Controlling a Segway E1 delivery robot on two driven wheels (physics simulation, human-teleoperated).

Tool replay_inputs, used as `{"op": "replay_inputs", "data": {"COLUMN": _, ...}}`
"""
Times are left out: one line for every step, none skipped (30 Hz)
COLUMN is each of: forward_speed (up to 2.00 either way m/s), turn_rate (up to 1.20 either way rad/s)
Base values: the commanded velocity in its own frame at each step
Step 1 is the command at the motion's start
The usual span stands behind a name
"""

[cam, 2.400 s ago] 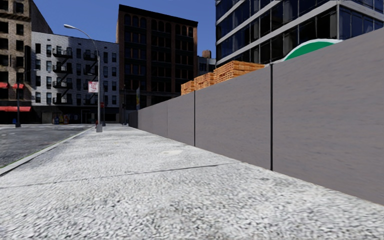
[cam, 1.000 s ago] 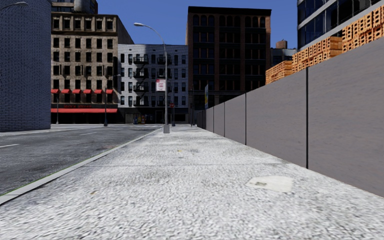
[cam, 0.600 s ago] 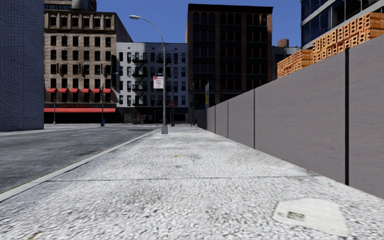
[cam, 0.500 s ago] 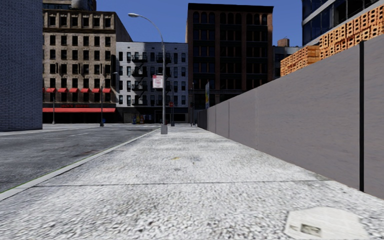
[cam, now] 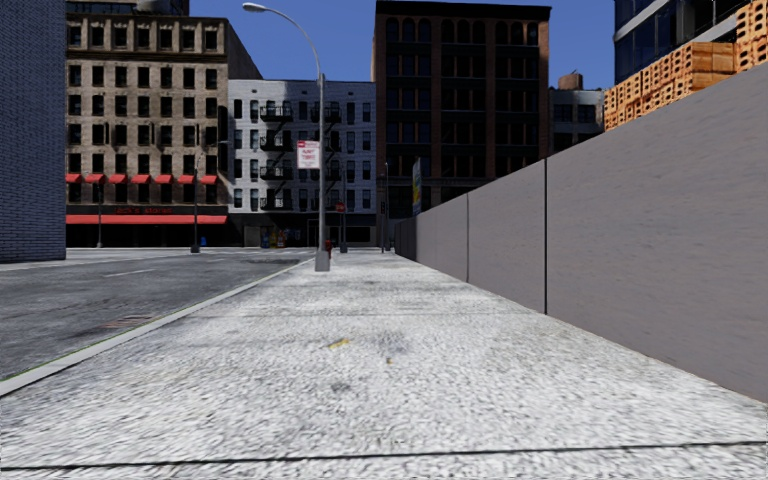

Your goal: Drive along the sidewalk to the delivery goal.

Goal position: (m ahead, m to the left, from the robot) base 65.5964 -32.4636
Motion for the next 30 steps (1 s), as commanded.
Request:
{"op": "replay_inputs", "data": {"forward_speed": 2.00, "turn_rate": 0.00}}
{"op": "replay_inputs", "data": {"forward_speed": 2.00, "turn_rate": 0.00}}
{"op": "replay_inputs", "data": {"forward_speed": 2.00, "turn_rate": 0.00}}
{"op": "replay_inputs", "data": {"forward_speed": 2.00, "turn_rate": 0.00}}
{"op": "replay_inputs", "data": {"forward_speed": 2.00, "turn_rate": 0.00}}
{"op": "replay_inputs", "data": {"forward_speed": 2.00, "turn_rate": 0.00}}
{"op": "replay_inputs", "data": {"forward_speed": 2.00, "turn_rate": 0.00}}
{"op": "replay_inputs", "data": {"forward_speed": 2.00, "turn_rate": 0.00}}
{"op": "replay_inputs", "data": {"forward_speed": 2.00, "turn_rate": 0.00}}
{"op": "replay_inputs", "data": {"forward_speed": 2.00, "turn_rate": 0.00}}
{"op": "replay_inputs", "data": {"forward_speed": 2.00, "turn_rate": 0.00}}
{"op": "replay_inputs", "data": {"forward_speed": 2.00, "turn_rate": 0.00}}
{"op": "replay_inputs", "data": {"forward_speed": 2.00, "turn_rate": 0.00}}
{"op": "replay_inputs", "data": {"forward_speed": 2.00, "turn_rate": 0.00}}
{"op": "replay_inputs", "data": {"forward_speed": 2.00, "turn_rate": 0.00}}
{"op": "replay_inputs", "data": {"forward_speed": 2.00, "turn_rate": 0.00}}
{"op": "replay_inputs", "data": {"forward_speed": 2.00, "turn_rate": 0.00}}
{"op": "replay_inputs", "data": {"forward_speed": 2.00, "turn_rate": 0.00}}
{"op": "replay_inputs", "data": {"forward_speed": 2.00, "turn_rate": 0.00}}
{"op": "replay_inputs", "data": {"forward_speed": 2.00, "turn_rate": 0.00}}
{"op": "replay_inputs", "data": {"forward_speed": 2.00, "turn_rate": 0.00}}
{"op": "replay_inputs", "data": {"forward_speed": 2.00, "turn_rate": 0.00}}
{"op": "replay_inputs", "data": {"forward_speed": 2.00, "turn_rate": 0.00}}
{"op": "replay_inputs", "data": {"forward_speed": 2.00, "turn_rate": 0.00}}
{"op": "replay_inputs", "data": {"forward_speed": 2.00, "turn_rate": 0.00}}
{"op": "replay_inputs", "data": {"forward_speed": 2.00, "turn_rate": 0.00}}
{"op": "replay_inputs", "data": {"forward_speed": 2.00, "turn_rate": 0.00}}
{"op": "replay_inputs", "data": {"forward_speed": 2.00, "turn_rate": 0.00}}
{"op": "replay_inputs", "data": {"forward_speed": 2.00, "turn_rate": 0.00}}
{"op": "replay_inputs", "data": {"forward_speed": 2.00, "turn_rate": 0.00}}
